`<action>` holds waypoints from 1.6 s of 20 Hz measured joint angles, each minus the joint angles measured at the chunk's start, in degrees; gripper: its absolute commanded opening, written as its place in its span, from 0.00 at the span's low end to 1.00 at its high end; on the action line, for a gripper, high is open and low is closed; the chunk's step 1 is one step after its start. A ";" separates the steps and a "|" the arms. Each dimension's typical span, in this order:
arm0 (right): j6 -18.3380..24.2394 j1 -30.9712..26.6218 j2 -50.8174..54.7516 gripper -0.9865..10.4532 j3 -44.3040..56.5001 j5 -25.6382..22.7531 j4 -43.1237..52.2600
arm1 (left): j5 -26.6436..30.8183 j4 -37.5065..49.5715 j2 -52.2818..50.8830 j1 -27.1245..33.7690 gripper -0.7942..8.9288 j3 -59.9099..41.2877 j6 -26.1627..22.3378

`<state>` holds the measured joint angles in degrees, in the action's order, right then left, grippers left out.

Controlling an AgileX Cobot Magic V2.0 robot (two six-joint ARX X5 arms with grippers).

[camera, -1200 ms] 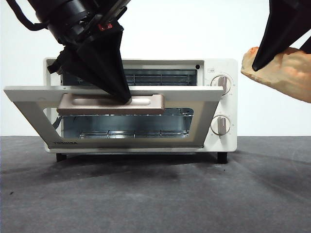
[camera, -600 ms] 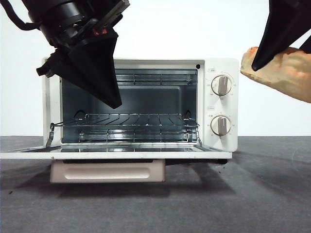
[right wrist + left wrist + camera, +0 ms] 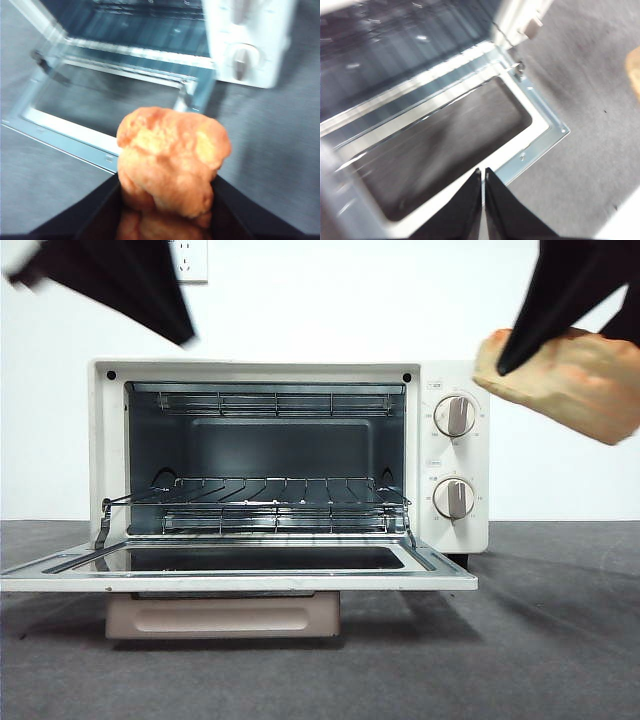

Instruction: The left arm flap open the oven, the right arm pick bread and place it into oven, the left arm flap close the oven

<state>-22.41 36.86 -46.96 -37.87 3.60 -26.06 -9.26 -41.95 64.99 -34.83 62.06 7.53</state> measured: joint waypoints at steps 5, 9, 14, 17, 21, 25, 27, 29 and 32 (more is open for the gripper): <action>-2.38 1.31 -6.88 0.27 -0.81 2.54 7.17 | 0.59 -4.44 -11.69 2.80 0.10 -5.97 -0.13; -3.34 3.02 -16.79 0.27 -6.58 2.73 12.33 | 0.77 -9.97 -20.11 3.85 0.10 -10.54 0.07; -3.41 4.02 -32.30 0.27 -17.20 2.54 13.94 | 0.79 -10.54 -26.40 3.85 0.10 -10.54 0.76; -3.52 4.02 -40.37 0.27 -23.58 1.62 13.92 | 0.79 -11.78 -28.04 3.85 0.10 -10.54 0.76; -4.42 4.02 -46.64 0.27 -28.65 -1.09 16.41 | 0.79 -12.13 -28.44 3.85 0.10 -10.54 0.76; -7.17 4.02 -50.25 0.27 -28.76 -5.64 22.47 | 0.79 -13.60 -28.65 3.85 0.10 -10.54 0.76; -8.15 4.00 -51.56 0.27 -28.76 -6.91 24.48 | 0.79 -13.73 -28.65 3.85 0.10 -10.54 0.76; -9.05 4.02 -52.70 0.27 -28.76 -7.80 25.75 | 0.79 -14.19 -28.68 3.85 0.10 -10.54 0.76; -9.92 4.02 -54.03 0.27 -28.76 -8.09 27.19 | 0.79 -14.60 -28.81 3.85 0.10 -10.54 0.74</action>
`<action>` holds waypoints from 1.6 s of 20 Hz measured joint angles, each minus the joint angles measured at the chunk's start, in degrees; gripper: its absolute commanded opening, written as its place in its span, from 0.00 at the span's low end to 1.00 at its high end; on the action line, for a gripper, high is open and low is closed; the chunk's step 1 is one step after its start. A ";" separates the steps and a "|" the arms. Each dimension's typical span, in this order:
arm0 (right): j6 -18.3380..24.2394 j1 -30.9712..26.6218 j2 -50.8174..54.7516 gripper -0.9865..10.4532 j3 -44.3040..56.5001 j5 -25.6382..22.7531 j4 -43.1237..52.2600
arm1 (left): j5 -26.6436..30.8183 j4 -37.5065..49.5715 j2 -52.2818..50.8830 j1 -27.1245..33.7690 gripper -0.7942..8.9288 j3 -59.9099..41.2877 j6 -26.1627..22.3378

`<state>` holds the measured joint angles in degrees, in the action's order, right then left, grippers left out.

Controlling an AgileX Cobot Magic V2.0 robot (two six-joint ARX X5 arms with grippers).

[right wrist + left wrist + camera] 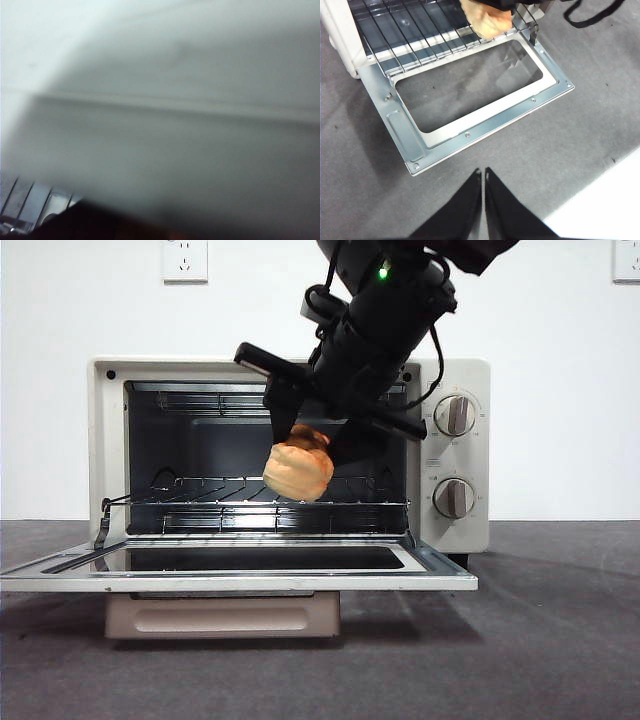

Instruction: The left arm flap open the oven, the right arm pick bread and place it into oven, the left arm flap close the oven

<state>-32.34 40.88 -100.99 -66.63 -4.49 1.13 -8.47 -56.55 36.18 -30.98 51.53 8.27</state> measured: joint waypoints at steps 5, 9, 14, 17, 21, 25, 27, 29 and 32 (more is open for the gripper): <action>-0.72 0.02 -0.79 0.40 -0.17 -1.38 0.09 | 0.00 -0.04 -0.59 0.00 0.10 0.00 0.00; -0.81 0.39 -0.85 0.42 -0.20 -1.68 0.04 | 0.00 -0.04 -0.63 0.00 0.10 0.00 -0.02; -0.94 1.14 -0.85 0.45 -0.20 -1.55 -0.26 | 0.00 -0.04 -0.63 0.00 0.10 0.00 0.00; -0.98 1.92 -0.57 0.45 -0.20 -1.09 -1.29 | 0.00 -0.07 -0.61 0.00 0.10 0.00 -0.02; -0.94 2.25 4.07 0.45 -0.20 -1.33 -5.11 | 0.00 -0.07 -0.63 0.00 0.10 0.00 0.00; 1.36 2.25 10.25 0.45 -0.20 -0.57 -12.55 | 0.00 -0.04 -0.61 0.00 0.10 0.00 0.00; 3.69 2.34 13.88 0.45 -0.20 1.55 -15.87 | 0.00 0.33 -0.61 0.00 0.10 0.00 -0.02; 5.90 2.58 17.35 0.45 -0.20 2.84 -18.01 | 0.00 1.53 -0.61 0.00 0.10 0.00 0.00; 10.34 2.69 23.43 0.45 -0.20 2.64 -22.51 | 0.00 3.19 -0.61 0.00 0.10 0.00 0.00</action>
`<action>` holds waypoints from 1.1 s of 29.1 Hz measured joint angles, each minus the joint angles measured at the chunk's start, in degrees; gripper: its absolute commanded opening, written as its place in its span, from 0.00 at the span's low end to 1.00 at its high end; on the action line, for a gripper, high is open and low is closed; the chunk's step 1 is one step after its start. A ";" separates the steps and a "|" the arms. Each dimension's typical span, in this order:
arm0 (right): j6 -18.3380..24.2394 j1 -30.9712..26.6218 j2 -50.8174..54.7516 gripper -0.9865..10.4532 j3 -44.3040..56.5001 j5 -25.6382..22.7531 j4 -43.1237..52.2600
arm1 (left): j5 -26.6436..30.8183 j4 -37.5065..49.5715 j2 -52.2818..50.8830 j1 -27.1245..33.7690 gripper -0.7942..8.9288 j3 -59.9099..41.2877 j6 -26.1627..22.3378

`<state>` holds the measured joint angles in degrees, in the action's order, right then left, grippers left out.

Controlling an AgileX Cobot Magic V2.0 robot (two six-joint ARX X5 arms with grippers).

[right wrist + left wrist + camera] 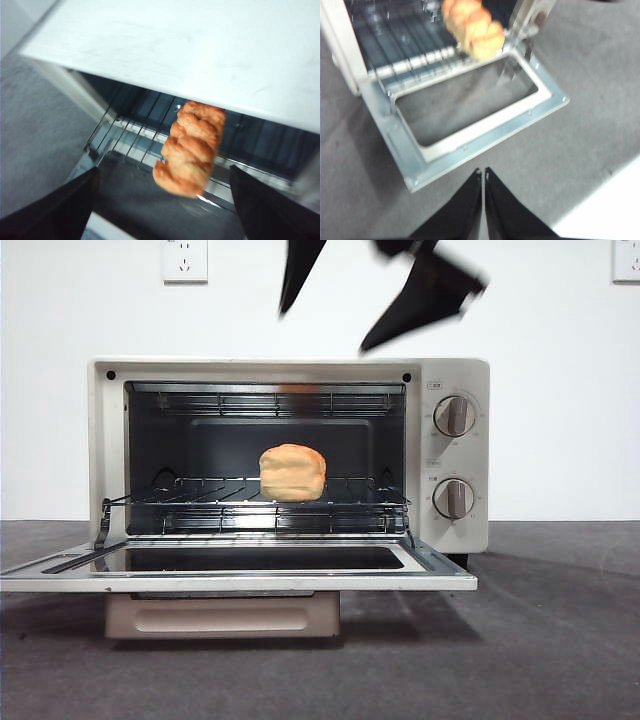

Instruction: The left arm flap open the oven, the right arm pick bread and place it into oven, the left arm flap close the oven

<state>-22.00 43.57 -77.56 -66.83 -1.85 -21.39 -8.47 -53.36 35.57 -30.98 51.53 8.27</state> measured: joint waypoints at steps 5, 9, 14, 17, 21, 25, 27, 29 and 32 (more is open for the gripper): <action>8.09 -0.55 7.69 0.45 0.02 -2.38 -9.27 | 0.00 2.84 0.00 0.00 0.10 0.00 -0.02; 10.67 -1.22 12.59 0.45 2.47 -1.16 -10.58 | 0.00 3.13 0.00 0.00 0.10 0.00 0.00; 11.28 -0.92 18.51 0.45 7.52 0.63 -10.51 | 0.00 3.45 0.00 0.00 0.10 0.00 0.00; 11.17 -0.72 21.73 0.45 12.17 0.81 -10.29 | 0.13 3.45 0.00 0.00 0.10 0.00 -0.02; 10.60 -0.04 25.38 0.45 19.06 3.26 -9.18 | 1.16 3.45 0.00 0.00 0.10 0.00 -0.02; 9.53 0.37 26.86 0.45 22.77 5.01 -8.66 | 1.16 5.25 0.00 0.00 0.10 -0.74 0.02; 9.51 0.37 26.91 0.45 22.88 5.03 -8.39 | 1.18 6.27 0.02 0.09 0.10 -1.57 0.07; 9.46 0.37 26.97 0.45 22.88 5.01 -7.85 | 1.20 8.33 0.52 0.90 0.10 -3.52 0.79; 9.33 0.37 26.97 0.45 22.88 5.01 -7.91 | 2.12 15.50 3.28 5.70 0.10 -8.11 2.93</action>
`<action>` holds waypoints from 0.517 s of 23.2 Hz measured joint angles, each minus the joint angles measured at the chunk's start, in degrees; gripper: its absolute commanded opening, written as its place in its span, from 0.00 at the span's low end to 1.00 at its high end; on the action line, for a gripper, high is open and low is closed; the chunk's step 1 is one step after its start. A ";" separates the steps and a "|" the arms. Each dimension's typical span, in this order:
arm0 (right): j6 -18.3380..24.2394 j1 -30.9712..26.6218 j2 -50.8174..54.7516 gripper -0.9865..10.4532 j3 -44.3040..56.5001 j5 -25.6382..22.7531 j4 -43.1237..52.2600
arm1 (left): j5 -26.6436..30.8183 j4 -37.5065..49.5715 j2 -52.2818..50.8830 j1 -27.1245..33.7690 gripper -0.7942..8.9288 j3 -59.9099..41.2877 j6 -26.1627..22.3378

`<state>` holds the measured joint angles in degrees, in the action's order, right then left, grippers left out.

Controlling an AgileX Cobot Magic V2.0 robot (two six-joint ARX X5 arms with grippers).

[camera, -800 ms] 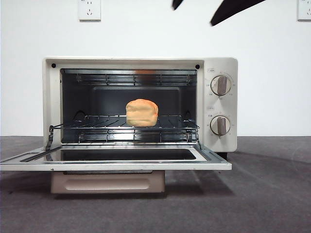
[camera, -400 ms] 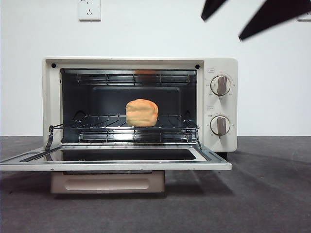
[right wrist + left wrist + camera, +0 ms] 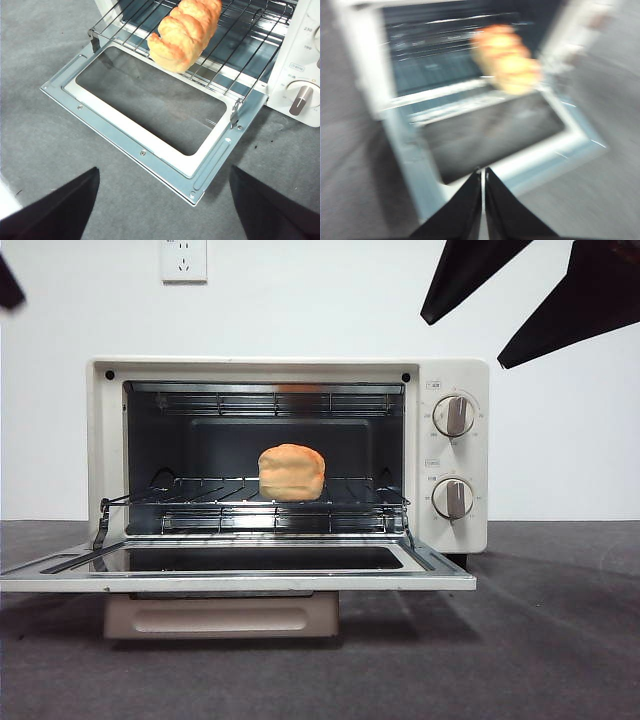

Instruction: The left arm flap open the oven, the right arm pick bread and place it into oven, the left arm flap close the oven

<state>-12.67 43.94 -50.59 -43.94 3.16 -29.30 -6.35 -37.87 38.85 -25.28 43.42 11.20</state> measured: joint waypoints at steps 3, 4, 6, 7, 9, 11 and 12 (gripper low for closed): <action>-0.22 0.00 0.00 0.45 0.00 0.00 -0.17 | -3.76 4.57 4.11 7.06 0.10 -2.51 1.38; -0.22 0.00 0.00 0.45 0.00 0.00 -0.26 | -6.91 5.55 6.08 9.99 0.10 -2.75 1.44; -0.24 0.00 0.00 0.45 0.00 0.00 -0.26 | -11.65 7.26 10.51 15.21 0.10 -2.78 1.27; -0.24 0.00 0.00 0.45 0.00 0.02 -0.24 | -13.79 7.72 12.98 17.59 0.10 -2.78 0.92; -0.24 0.00 0.00 0.45 0.00 0.00 -0.24 | -17.07 8.35 18.12 21.11 0.10 -2.78 -0.11; -0.24 0.00 0.00 0.45 0.00 0.00 -0.26 | -20.35 8.90 23.21 23.37 0.10 -2.78 -1.55; -0.24 0.00 0.00 0.45 0.00 0.00 -0.24 | -20.65 9.01 25.73 23.76 0.10 -2.78 -2.47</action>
<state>-12.91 43.94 -50.59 -43.94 3.16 -29.54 -27.00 -28.86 64.58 -1.52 40.64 8.73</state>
